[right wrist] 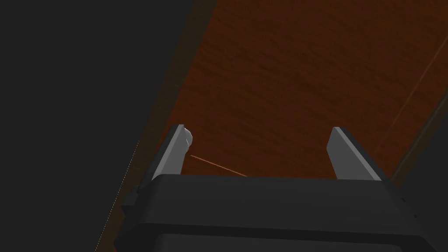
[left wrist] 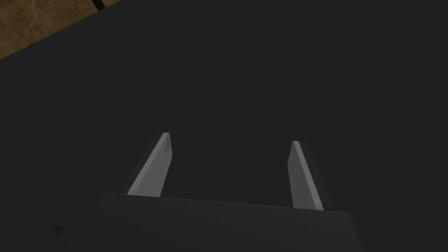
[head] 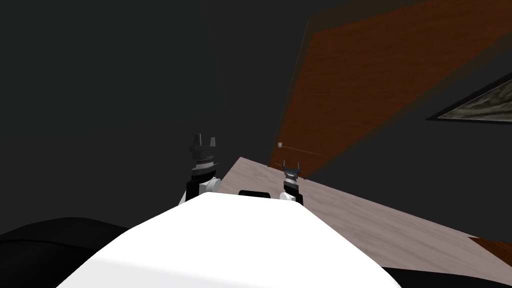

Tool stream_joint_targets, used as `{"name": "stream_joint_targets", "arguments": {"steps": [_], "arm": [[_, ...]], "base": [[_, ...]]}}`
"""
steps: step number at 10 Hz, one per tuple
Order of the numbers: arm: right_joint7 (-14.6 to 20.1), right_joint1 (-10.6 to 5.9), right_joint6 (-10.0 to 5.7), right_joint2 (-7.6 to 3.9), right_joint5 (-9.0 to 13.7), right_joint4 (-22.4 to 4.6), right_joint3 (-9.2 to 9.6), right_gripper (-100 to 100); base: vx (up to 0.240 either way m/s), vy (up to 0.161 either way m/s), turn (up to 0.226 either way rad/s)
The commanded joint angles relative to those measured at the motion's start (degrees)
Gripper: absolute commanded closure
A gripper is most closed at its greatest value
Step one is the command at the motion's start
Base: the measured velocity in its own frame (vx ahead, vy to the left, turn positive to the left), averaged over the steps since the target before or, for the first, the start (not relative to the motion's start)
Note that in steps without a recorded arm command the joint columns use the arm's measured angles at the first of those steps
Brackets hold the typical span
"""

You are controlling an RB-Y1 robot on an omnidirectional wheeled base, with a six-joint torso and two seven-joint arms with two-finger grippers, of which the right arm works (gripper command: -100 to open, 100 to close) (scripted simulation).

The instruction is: Pull the door open

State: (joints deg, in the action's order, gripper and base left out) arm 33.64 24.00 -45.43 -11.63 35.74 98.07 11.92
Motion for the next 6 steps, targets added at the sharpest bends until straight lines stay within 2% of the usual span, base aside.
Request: {"name": "stream_joint_targets", "arguments": {"steps": [1,6], "arm": [[1.5,-0.15,-1.27,-0.5,2.1,-1.8,0.87,-100],[5.8,-0.7,-4.73,-2.23,8.4,-7.4,3.3,-100]], "base": [[0.1,-0.022,0.147],[0.095,-0.026,0.122]]}}
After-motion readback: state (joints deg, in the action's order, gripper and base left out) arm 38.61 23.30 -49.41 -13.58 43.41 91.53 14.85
